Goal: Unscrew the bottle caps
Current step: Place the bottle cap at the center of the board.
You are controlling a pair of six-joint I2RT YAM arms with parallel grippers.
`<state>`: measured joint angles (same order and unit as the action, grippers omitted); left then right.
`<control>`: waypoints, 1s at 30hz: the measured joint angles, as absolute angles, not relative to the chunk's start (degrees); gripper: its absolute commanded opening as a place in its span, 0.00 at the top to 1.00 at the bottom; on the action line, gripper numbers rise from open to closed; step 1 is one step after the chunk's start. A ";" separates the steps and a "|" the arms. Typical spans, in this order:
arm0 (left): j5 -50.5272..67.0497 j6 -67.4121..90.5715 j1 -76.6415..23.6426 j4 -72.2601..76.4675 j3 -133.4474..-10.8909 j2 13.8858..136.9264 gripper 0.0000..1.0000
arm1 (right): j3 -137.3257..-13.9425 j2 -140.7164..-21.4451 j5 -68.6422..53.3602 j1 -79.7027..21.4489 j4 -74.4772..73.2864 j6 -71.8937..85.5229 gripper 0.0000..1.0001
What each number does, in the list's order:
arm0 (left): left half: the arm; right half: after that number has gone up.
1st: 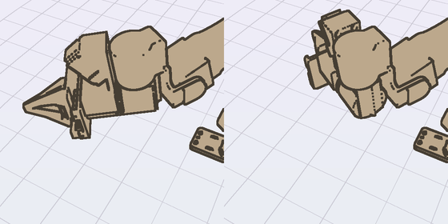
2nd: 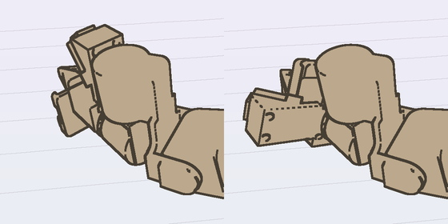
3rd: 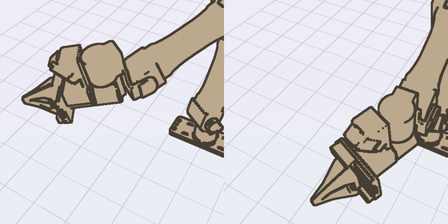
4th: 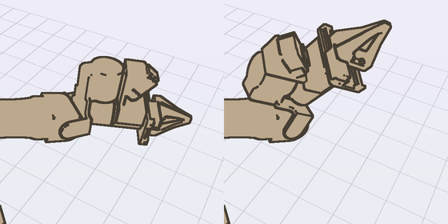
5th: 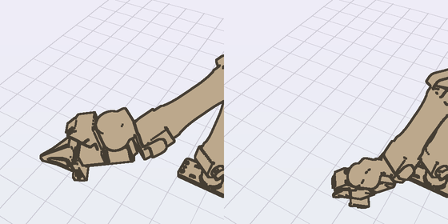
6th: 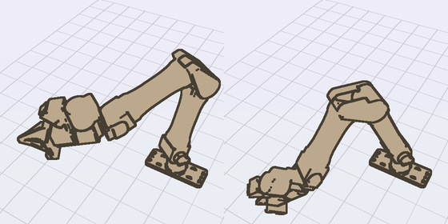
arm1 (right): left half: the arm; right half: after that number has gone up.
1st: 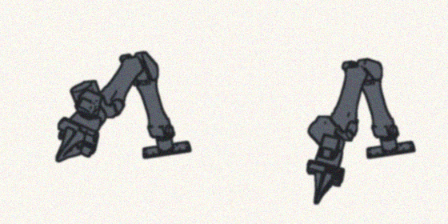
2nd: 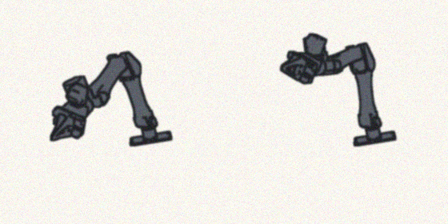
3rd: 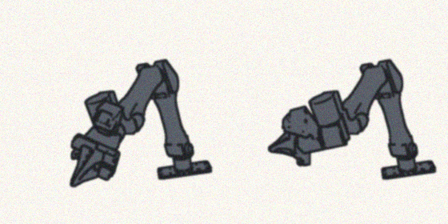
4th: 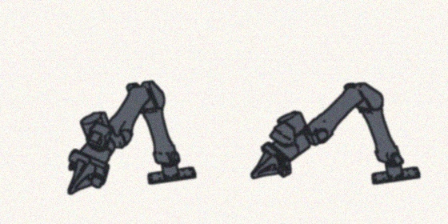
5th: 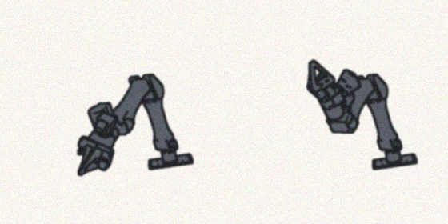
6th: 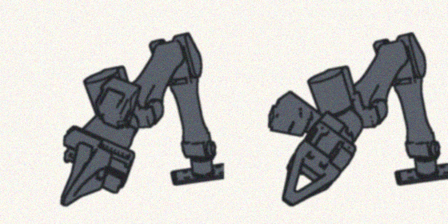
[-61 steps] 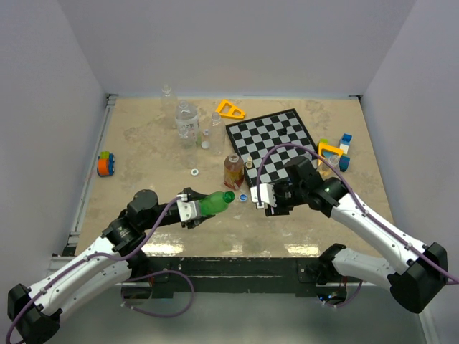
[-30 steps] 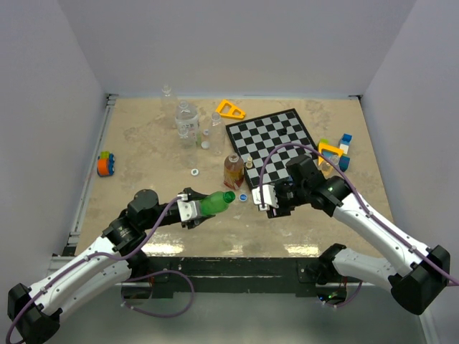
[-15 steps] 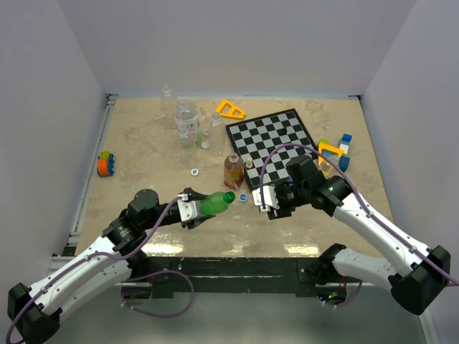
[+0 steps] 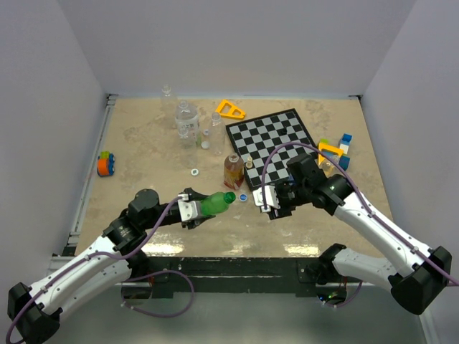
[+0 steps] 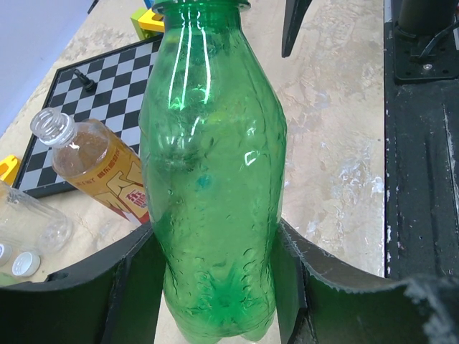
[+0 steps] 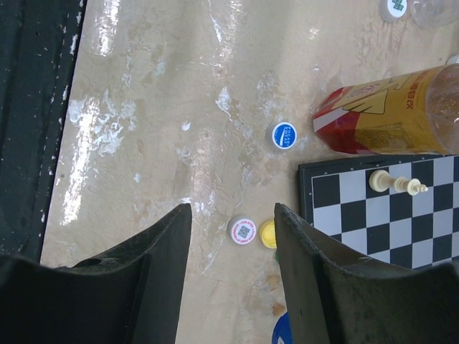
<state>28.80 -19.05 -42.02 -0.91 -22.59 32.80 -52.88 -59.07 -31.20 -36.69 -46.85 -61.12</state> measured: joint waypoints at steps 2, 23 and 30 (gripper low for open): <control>28.84 -19.05 -42.02 -0.91 -22.59 32.99 1.00 | -53.43 -59.13 -31.44 -36.69 -47.33 -61.52 0.46; 30.33 -18.94 -42.02 -0.40 -22.59 35.00 1.00 | -60.16 -61.45 -38.89 -36.69 -52.21 -67.26 0.44; 31.68 -17.89 -42.02 0.60 -22.59 36.64 1.00 | -63.77 -63.83 -45.28 -36.69 -57.54 -74.72 0.41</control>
<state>31.68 -17.89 -42.02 0.60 -22.59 36.64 -63.77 -63.83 -45.28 -36.69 -57.54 -74.72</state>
